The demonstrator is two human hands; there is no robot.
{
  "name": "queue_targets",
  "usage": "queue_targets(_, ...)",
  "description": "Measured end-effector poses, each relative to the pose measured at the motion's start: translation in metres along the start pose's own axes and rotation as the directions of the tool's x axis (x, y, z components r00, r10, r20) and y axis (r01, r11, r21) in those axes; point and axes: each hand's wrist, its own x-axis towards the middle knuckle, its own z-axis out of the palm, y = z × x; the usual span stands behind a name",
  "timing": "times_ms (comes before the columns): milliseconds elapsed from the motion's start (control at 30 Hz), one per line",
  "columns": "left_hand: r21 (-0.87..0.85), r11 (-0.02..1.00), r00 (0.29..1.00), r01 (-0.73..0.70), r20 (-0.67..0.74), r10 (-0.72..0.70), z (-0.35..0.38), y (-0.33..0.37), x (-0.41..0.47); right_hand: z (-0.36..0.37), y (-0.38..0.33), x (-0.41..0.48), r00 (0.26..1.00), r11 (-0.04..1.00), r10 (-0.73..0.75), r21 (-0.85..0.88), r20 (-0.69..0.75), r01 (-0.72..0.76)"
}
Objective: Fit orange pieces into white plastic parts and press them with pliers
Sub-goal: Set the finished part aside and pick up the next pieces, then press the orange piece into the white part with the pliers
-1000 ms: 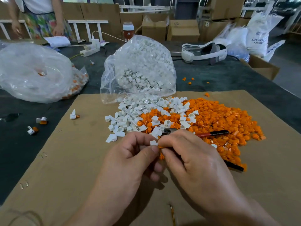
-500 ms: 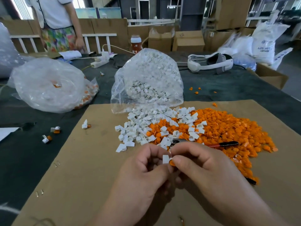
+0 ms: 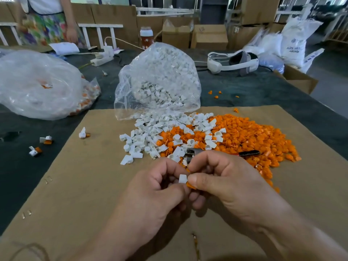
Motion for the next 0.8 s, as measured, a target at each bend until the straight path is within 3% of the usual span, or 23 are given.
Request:
queue_targets(133,-0.054,0.998,0.999,0.015,-0.04,-0.017,0.003,-0.001,0.001,0.001,0.0,0.0,1.0,1.0,0.005,0.018,0.001,-0.005)
queue_targets(167,-0.104,0.994,0.998,0.025,-0.057,-0.031,0.002,-0.002,0.002,0.001,0.001,0.0,0.999,0.999,-0.025,-0.042,-0.036,0.024)
queue_targets(200,-0.165,0.986,0.996,0.039,-0.074,-0.052,0.002,-0.002,0.004,-0.004,0.002,0.001,0.989,0.973,-0.103,-0.217,-0.102,0.079)
queue_targets(233,-0.225,0.973,0.993,0.054,-0.091,-0.076,-0.001,-0.002,0.005,-0.01,0.003,0.0,0.962,0.873,-0.221,-0.472,-0.158,0.124)
queue_targets(300,-0.308,0.949,0.986,0.073,-0.118,-0.115,-0.008,-0.001,0.007,-0.021,-0.002,-0.001,0.902,0.456,-0.418,-0.884,-0.108,0.105)
queue_targets(367,-0.36,0.929,0.982,0.084,-0.127,-0.137,-0.015,0.001,0.008,-0.03,-0.003,-0.001,0.953,0.164,-0.297,-0.986,-0.062,-0.013)
queue_targets(433,-0.4,0.911,0.98,0.098,-0.12,-0.158,-0.02,0.004,0.009,-0.038,0.002,-0.001,0.99,0.034,-0.104,-0.995,-0.098,-0.095)
queue_targets(500,-0.419,0.9,0.977,0.123,-0.106,-0.183,-0.021,0.005,0.01,-0.042,0.004,0.0,0.994,0.018,-0.038,-0.994,-0.107,-0.106)
queue_targets(800,-0.46,0.873,0.97,0.165,-0.082,-0.227,-0.023,0.003,0.012,-0.059,0.003,0.001,0.997,0.057,-0.027,-0.996,-0.07,-0.068)
